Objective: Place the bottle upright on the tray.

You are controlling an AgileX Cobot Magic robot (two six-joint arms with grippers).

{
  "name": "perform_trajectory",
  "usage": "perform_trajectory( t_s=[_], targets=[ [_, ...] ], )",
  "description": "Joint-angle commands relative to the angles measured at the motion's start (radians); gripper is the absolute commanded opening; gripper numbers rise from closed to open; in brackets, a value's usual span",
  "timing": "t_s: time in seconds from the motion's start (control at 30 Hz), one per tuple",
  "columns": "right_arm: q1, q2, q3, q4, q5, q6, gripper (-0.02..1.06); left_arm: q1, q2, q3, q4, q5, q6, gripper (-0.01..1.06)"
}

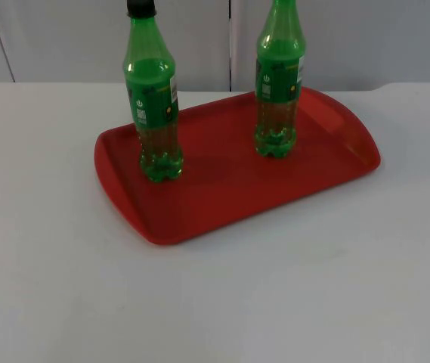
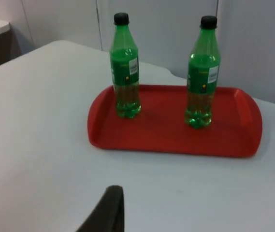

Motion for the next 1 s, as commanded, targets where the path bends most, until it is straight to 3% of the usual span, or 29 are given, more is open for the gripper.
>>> perform_trajectory(
  t_s=[0.0,0.27,0.5,0.67,0.97],
  targets=[
    [0.0,-0.013,0.006,-0.012,0.012,-0.008,1.05,-0.004,-0.003,0.004,0.001,-0.006,-0.001,1.05],
    [-0.002,-0.013,-0.013,-0.054,0.075,-0.001,1.05,-0.004,-0.003,0.004,0.001,-0.006,-0.001,1.05],
    [-0.002,-0.013,-0.016,-0.145,0.114,0.099,1.05,-0.004,-0.003,0.004,0.001,-0.006,-0.001,1.05],
    [-0.002,-0.013,-0.007,-0.139,0.208,0.104,1.05,-0.004,-0.003,0.004,0.001,-0.006,-0.001,1.05],
    [-0.002,-0.013,0.008,-0.125,0.201,0.097,1.05,-0.004,-0.003,0.004,-0.001,-0.006,-0.001,1.05]
  ],
)
